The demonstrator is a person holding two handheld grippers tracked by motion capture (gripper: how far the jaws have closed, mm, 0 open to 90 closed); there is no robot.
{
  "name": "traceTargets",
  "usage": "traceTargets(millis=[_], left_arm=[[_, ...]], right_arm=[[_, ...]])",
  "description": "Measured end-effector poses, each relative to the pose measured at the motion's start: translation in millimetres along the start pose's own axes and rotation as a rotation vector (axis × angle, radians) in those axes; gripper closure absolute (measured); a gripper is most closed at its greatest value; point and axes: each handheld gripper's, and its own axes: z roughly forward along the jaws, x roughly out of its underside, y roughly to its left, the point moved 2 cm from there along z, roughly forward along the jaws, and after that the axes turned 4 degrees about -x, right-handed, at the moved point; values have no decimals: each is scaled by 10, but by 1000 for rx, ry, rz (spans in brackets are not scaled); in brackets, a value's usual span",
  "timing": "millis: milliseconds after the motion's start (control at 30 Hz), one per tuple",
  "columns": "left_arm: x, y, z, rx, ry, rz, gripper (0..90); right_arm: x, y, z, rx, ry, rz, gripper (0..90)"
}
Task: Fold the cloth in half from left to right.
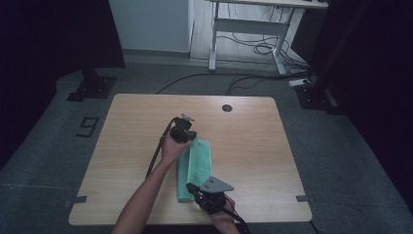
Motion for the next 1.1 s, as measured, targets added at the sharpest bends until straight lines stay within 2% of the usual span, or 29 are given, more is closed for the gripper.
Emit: traceTargets(millis=[200,367,567,700,1100], left_arm=[[-28,-4,59,11,1,-14,884],[-31,-32,129,14,10,-10,884],[-50,-80,177,11,9,0,884],[-47,-107,222,2,26,16,882],[-54,-139,247,0,33,14,880]], right_arm=[[57,-67,-18,14,9,19,881],[93,-106,-26,24,14,23,880],[124,-144,-50,37,19,30,880],[147,-173,-59,40,23,38,880],[136,-157,-51,40,21,32,880]])
